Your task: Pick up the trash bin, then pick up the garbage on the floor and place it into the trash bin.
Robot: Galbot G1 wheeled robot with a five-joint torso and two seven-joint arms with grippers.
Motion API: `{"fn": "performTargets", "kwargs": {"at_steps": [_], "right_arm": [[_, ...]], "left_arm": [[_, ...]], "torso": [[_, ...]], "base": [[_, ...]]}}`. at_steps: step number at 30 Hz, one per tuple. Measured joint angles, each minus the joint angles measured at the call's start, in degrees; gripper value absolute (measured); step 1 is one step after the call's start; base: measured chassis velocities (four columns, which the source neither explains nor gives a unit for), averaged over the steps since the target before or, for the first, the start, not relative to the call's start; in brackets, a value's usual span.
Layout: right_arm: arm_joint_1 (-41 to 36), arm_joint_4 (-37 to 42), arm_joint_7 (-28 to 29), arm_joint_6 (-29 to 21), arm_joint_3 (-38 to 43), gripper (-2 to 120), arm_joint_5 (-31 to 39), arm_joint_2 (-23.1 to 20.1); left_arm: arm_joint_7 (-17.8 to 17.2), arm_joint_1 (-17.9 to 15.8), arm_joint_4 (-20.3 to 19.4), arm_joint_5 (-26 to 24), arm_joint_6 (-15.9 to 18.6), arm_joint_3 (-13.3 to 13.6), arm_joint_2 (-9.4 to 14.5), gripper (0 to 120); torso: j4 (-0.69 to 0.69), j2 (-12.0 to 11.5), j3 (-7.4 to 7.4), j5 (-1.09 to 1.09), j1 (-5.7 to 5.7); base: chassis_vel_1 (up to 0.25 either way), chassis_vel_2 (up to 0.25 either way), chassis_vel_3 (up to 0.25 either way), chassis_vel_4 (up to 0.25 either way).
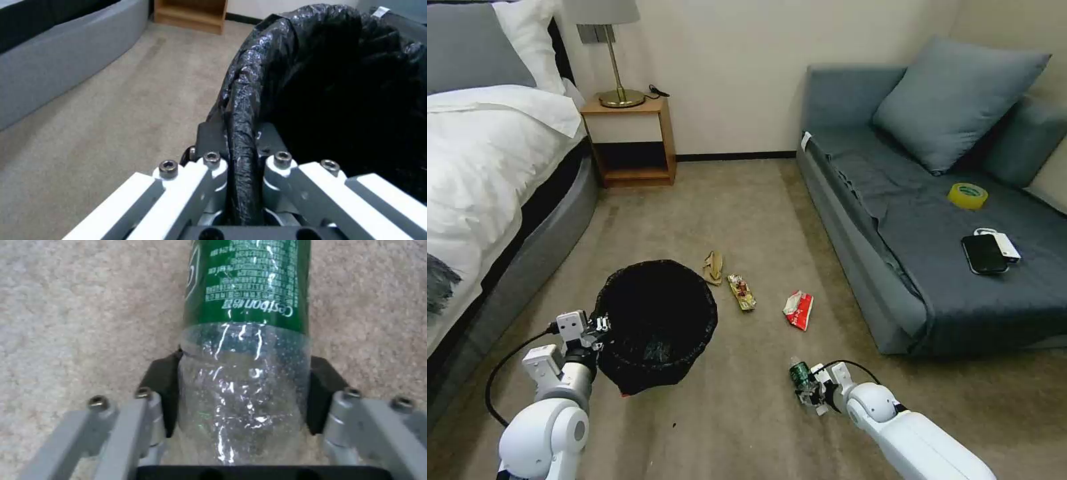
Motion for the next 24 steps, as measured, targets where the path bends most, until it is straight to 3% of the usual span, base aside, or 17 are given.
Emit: {"fn": "performTargets", "kwargs": {"at_steps": [10,17,22,24], "right_arm": [[-2.83,5.94,1.99,0.54,3.44,25,1.32,-2.26],[-4.26,16.28,4.53,3.78,8.01,25,4.11,-5.19],[-3.11,25.82,9.3,10.8,9.5,25,6.48,-6.48],[-1.64,30.37,11.73,17.54,8.21,25,6.84,-6.72]], "left_arm": [[-0.03,-0.39,0.2,0.3,0.36,1.5,0.42,5],[-0.3,0.43,-0.09,-1.71,2.37,2.42,0.32,5],[-0.64,0.57,-0.3,-3.14,3.43,3.65,0.43,5],[-0.85,0.56,-0.29,-3.73,3.86,4.52,0.42,5]], "torso": [[-0.03,-0.01,0.01,-0.01,0.0],[-0.02,-0.02,0.02,-0.02,0.0],[-0.02,-0.02,0.01,-0.03,0.0],[-0.01,-0.01,0.01,-0.04,0.0]], "base": [[0.0,0.0,0.0,0.0],[0.0,0.0,0.0,0.0],[0.0,0.0,0.0,0.0],[0.0,0.0,0.0,0.0]]}}
